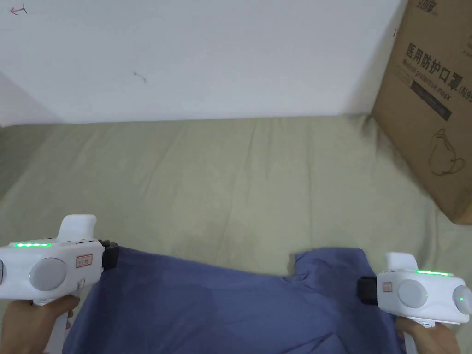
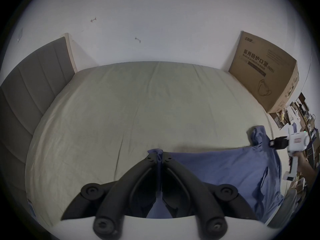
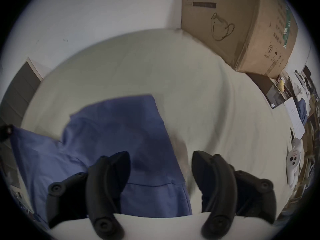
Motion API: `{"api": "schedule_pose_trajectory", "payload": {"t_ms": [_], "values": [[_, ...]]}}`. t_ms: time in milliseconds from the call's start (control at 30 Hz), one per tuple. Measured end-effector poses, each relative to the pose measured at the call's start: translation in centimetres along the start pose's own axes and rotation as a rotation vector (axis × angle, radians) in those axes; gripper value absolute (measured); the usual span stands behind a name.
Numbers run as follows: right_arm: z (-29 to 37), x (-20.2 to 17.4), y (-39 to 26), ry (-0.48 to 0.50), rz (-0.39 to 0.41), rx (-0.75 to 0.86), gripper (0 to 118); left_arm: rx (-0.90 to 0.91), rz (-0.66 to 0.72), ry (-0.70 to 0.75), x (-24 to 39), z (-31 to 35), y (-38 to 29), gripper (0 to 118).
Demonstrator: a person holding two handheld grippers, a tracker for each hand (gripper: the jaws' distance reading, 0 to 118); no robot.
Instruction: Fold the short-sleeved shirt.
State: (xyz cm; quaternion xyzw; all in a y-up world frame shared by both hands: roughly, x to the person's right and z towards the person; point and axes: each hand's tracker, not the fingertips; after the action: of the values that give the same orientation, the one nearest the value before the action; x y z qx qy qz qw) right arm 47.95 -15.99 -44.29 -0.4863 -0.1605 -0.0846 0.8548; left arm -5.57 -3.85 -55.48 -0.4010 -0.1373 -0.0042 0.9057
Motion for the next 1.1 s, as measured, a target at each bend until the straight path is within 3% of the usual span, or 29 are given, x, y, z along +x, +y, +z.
{"api": "schedule_pose_trajectory", "payload": {"t_ms": [100,133,267,333,567,867,1100], "values": [[0.5,-1.5,-0.7,0.013,0.050,0.019,26,0.006,0.009,0.003,0.1,0.9,0.1,3],[0.8,-1.9,-0.8,0.018,0.068,0.035,0,0.007,0.013,0.006,0.1,1.1,0.0,3],[2.4,-3.0,-0.7,0.039,0.109,0.026,0,0.007,0.049,0.016,-0.9,1.1,-0.6,3],[5.1,-2.8,-0.6,0.038,0.091,0.124,0,0.017,0.078,0.009,-1.4,1.7,-0.8,3],[17.5,-1.5,3.2,0.117,0.149,0.372,0,0.128,0.141,0.008,-2.1,7.9,0.7,3],[33.8,-2.0,11.1,0.159,0.167,0.744,0,0.405,0.108,0.059,-1.8,21.2,10.7,3],[40.6,-2.2,18.0,0.149,0.177,0.906,0,0.586,0.057,0.106,0.0,28.1,19.4,3]]}}
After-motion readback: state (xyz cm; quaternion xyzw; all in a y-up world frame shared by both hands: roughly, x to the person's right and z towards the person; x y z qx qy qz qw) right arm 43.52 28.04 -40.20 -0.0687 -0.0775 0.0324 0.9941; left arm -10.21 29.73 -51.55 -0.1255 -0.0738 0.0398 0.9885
